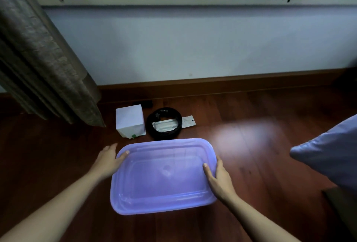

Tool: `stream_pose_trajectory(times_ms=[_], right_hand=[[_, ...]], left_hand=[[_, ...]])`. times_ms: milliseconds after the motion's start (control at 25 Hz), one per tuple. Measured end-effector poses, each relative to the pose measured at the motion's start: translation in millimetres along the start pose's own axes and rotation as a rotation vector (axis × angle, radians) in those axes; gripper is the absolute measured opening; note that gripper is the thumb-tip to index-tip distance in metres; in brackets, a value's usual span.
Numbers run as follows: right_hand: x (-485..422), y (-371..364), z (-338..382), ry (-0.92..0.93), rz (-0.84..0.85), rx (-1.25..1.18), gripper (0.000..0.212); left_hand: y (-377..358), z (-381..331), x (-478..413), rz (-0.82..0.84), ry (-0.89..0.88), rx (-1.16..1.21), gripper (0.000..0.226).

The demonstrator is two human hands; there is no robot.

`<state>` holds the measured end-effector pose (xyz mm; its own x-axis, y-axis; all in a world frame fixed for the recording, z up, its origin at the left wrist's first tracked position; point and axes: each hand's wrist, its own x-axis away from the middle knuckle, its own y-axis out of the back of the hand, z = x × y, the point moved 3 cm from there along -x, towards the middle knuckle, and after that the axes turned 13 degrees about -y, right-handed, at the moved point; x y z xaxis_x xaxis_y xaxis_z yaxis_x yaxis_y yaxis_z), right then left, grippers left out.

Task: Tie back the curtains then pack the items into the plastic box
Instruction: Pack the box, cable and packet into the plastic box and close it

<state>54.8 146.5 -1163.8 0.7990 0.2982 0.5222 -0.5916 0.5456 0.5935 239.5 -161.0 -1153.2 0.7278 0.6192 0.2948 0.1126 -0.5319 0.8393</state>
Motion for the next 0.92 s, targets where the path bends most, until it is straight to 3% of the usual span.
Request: stream_pose_trajectory(times_ms=[320, 560, 760, 920], right_hand=[[-5.9, -4.6, -0.8, 0.004, -0.078, 0.054, 0.060], [-7.9, -8.7, -3.4, -0.024, -0.104, 0.057, 0.056], [-9.3, -9.4, -3.9, -0.010, -0.104, 0.025, 0.060], [-11.7, -7.5, -0.7, 0.046, -0.085, -0.028, 0.056]], left_hand=[[-5.2, 3.2, -10.2, 0.007, -0.068, 0.090, 0.045], [-2.2, 3.8, -10.9, 0.045, -0.077, 0.002, 0.054], [1.4, -13.3, -7.8, 0.062, -0.114, -0.050, 0.042], [1.5, -17.3, 0.3, 0.038, -0.112, -0.056, 0.046]])
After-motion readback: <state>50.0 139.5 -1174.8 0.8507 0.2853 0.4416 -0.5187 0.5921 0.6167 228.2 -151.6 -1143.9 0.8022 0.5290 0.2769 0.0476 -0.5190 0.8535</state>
